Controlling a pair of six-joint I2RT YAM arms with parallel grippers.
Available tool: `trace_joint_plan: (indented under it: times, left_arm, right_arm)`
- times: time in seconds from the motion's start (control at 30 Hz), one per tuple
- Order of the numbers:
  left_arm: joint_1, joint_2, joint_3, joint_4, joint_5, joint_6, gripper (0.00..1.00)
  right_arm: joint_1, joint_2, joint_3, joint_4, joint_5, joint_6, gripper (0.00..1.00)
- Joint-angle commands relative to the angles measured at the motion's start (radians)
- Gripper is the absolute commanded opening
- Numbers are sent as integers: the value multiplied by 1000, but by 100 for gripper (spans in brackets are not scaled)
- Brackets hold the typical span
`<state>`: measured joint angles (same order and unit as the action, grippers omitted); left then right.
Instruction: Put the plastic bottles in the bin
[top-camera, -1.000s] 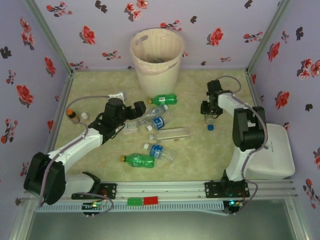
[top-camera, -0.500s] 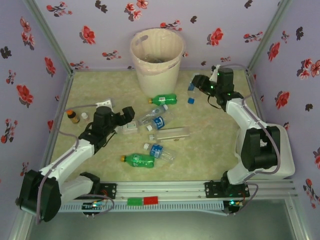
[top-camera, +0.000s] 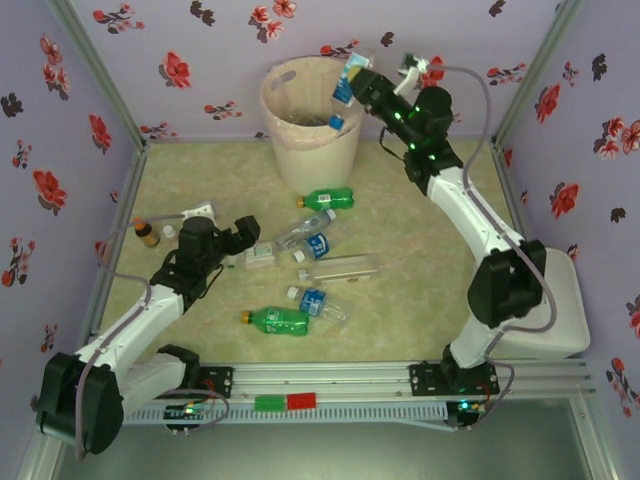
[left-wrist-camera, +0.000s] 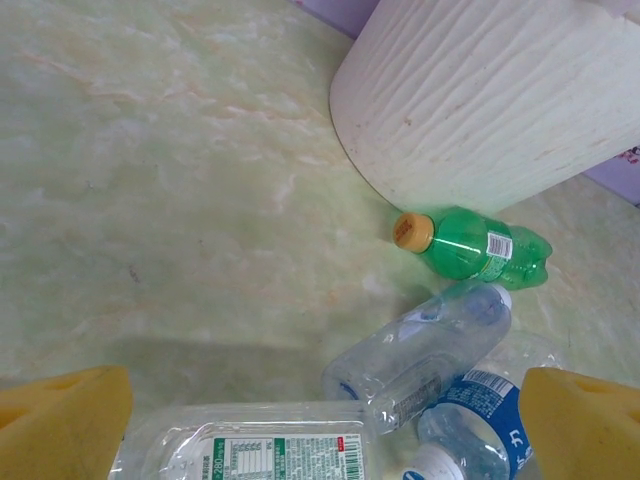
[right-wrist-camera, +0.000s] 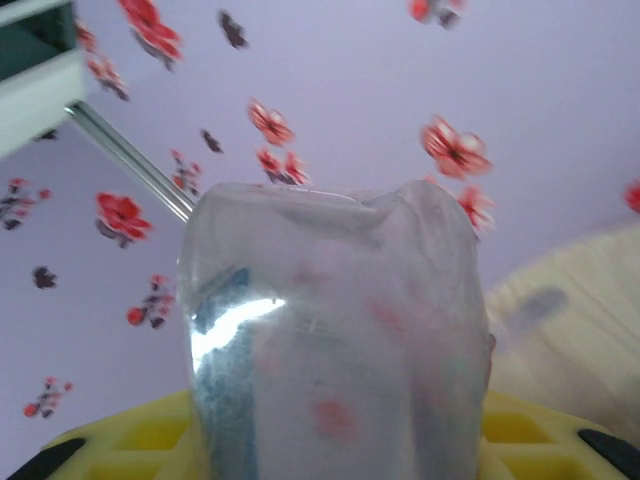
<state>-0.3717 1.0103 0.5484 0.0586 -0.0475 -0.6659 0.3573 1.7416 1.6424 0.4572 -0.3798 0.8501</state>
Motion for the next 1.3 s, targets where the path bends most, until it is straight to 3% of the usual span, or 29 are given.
trace_joint_plan:
  times: [0.0,0.2,0.5,0.6,0.67,0.8,1.0,1.27]
  left_arm:
    - [15,-35,-16,-53,9,34,100]
    - [19,-103,-39,-116,11,32,100]
    - [32,-195,-51,-205,3,55,100]
    - [34,-210,-52,-223,4,56,100]
    - [34,-218,-50,-234,3,55,100]
    - [34,-238,-42,-259,1,51,100]
    - [34,-253,-25,-290,0,27,100]
    - [34,-252,-35,-259,5,-109,100]
  right_arm:
    - [9,146,125,85,57,22,45]
    - [33,371,365,125,104,44,42]
    - [71,535,594,-108,151,-88,44]
    - [77,537,597,-151,183,-122,58]
    - [77,534,599,-159,187,-126,75]
    - [77,517,606,-172,194,-133,99]
    - [82,410,556,-216,180,-185,100]
    - [104,68,148,-274,212,-318,100]
